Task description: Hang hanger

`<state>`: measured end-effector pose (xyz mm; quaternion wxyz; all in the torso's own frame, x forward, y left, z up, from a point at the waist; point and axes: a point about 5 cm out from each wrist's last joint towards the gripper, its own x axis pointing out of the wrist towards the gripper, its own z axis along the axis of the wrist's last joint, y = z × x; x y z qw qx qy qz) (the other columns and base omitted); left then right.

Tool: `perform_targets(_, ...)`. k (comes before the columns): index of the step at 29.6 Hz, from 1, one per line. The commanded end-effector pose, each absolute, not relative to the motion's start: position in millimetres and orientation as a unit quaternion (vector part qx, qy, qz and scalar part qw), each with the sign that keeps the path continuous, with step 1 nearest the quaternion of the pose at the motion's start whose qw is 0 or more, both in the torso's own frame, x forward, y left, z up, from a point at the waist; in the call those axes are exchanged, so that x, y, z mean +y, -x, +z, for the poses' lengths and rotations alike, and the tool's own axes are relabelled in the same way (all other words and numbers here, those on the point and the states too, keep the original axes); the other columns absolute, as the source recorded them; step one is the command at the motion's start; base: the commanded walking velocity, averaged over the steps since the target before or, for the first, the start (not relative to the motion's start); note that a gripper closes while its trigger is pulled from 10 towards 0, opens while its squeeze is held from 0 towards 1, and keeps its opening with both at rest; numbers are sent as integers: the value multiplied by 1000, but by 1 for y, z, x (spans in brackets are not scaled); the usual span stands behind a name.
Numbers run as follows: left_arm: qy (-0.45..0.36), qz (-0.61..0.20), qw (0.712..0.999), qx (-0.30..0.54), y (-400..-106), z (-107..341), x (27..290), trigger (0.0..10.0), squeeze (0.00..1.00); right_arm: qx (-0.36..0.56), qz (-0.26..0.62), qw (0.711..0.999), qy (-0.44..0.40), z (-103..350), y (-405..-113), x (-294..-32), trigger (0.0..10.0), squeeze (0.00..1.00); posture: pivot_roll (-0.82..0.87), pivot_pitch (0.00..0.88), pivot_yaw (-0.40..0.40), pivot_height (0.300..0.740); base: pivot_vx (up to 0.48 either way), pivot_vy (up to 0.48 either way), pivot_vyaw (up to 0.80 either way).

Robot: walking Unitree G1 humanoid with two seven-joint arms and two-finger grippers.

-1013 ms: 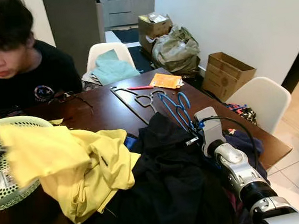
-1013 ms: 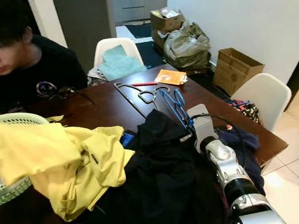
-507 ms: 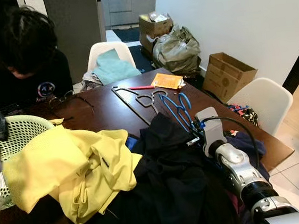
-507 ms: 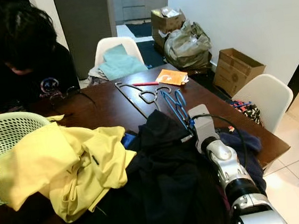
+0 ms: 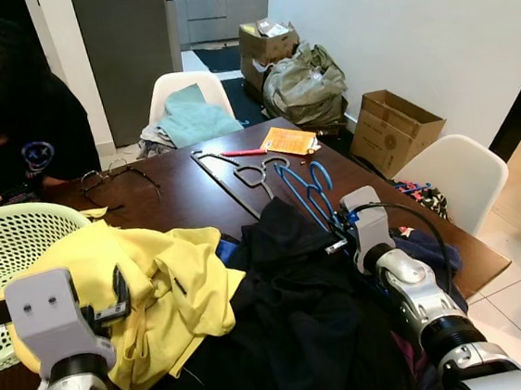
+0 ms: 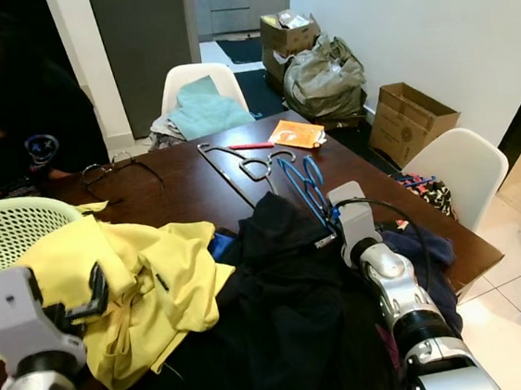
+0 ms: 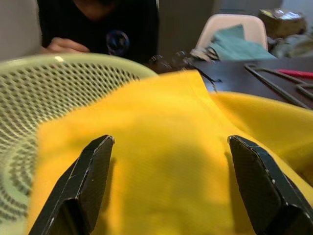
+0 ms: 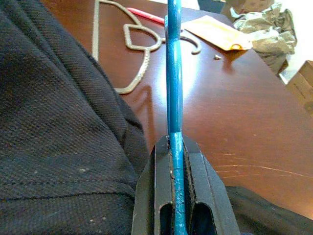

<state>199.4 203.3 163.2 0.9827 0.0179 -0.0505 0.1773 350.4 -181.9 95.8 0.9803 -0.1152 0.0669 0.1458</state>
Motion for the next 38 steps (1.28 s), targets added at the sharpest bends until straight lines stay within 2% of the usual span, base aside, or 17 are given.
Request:
perform_targets(1, -37, 185, 980, -62, -203, 170, 206, 10000, 0, 77, 154, 980, 103, 88, -346, -180, 10000, 0, 122, 0, -76, 740, 0, 0, 0)
perform_targets(5, -63, 194, 976, -80, -207, 178, 209, 10000, 0, 67, 164, 980, 96, 89, -346, -178, 10000, 0, 118, 0, -69, 740, 0, 0, 600)
perform_targets(10, -130, 165, 971, -113, -219, 192, 207, 10000, 0, 43, 161, 985, 55, 94, -345, -180, 10000, 0, 124, 0, -62, 740, 0, 0, 795)
perform_targets(13, -175, 127, 966, -142, -241, 207, 206, 10000, 0, 16, 130, 991, -28, 101, -347, -189, 10000, 0, 120, 0, -37, 740, 0, 0, 675)
perform_targets(15, -178, 119, 966, -147, -246, 210, 205, 10000, 0, 11, 124, 991, -45, 102, -348, -190, 10000, 0, 120, 0, -32, 740, 0, 0, 456)
perform_targets(16, -193, 96, 965, -150, -254, 213, 201, 10000, 0, 4, 88, 993, -81, 106, -350, -199, 10000, 0, 124, 0, -21, 740, 0, 0, 0)
perform_targets(20, -196, 78, 966, -151, -259, 215, 196, 10000, 0, -5, 62, 996, -62, 112, -352, -208, 10000, 0, 122, 0, -14, 740, 0, 0, 0)
perform_targets(21, -183, 37, 971, -152, -268, 217, 185, 10000, 0, -55, -4, 998, 29, 143, -358, -235, 10000, 0, 110, 0, -1, 740, 0, 0, 0)
perform_targets(23, -160, 15, 975, -150, -274, 217, 177, 10000, 0, -108, -41, 989, 94, 176, -361, -253, 10000, 0, 96, 0, 8, 740, 0, 0, 0)
perform_targets(28, -148, 4, 978, -146, -276, 214, 171, 10000, 0, -145, -33, 984, 102, 200, -363, -255, 10000, 0, 85, 0, 16, 740, 0, -294, 0)
perform_targets(30, -143, -2, 980, -140, -276, 210, 166, 10000, 0, -168, -7, 980, 107, 214, -364, -250, 10000, 0, 78, 0, 20, 740, 0, -409, 0)
perform_targets(31, -133, -6, 983, -129, -276, 204, 162, 10000, 0, -181, 54, 975, 118, 223, -363, -233, 10000, 0, 79, 0, 21, 740, 0, -431, 0)
perform_targets(32, -133, -6, 983, -129, -276, 204, 162, 10000, 0, -181, 54, 975, 118, 223, -363, -233, 10000, 0, 79, 0, 21, 740, 0, -431, 0)
perform_targets(33, -125, -6, 985, -119, -273, 198, 159, 10000, 0, -191, 117, 966, 132, 227, -361, -213, 10000, 0, 85, 0, 17, 740, 0, -458, 0)
perform_targets(34, -125, -6, 985, -119, -273, 198, 159, 10000, 0, -191, 117, 966, 132, 227, -361, -213, 10000, 0, 85, 0, 17, 740, 0, -458, 0)
perform_targets(35, -121, 0, 986, -111, -270, 193, 159, 10000, 0, -189, 169, 956, 147, 224, -358, -193, 10000, 0, 91, 0, 12, 740, 0, -461, 800)
perform_targets(38, -115, 10, 988, -105, -266, 189, 161, 10000, 0, -184, 205, 949, 152, 218, -355, -179, 10000, 0, 91, 0, 12, 740, 0, -154, 800)
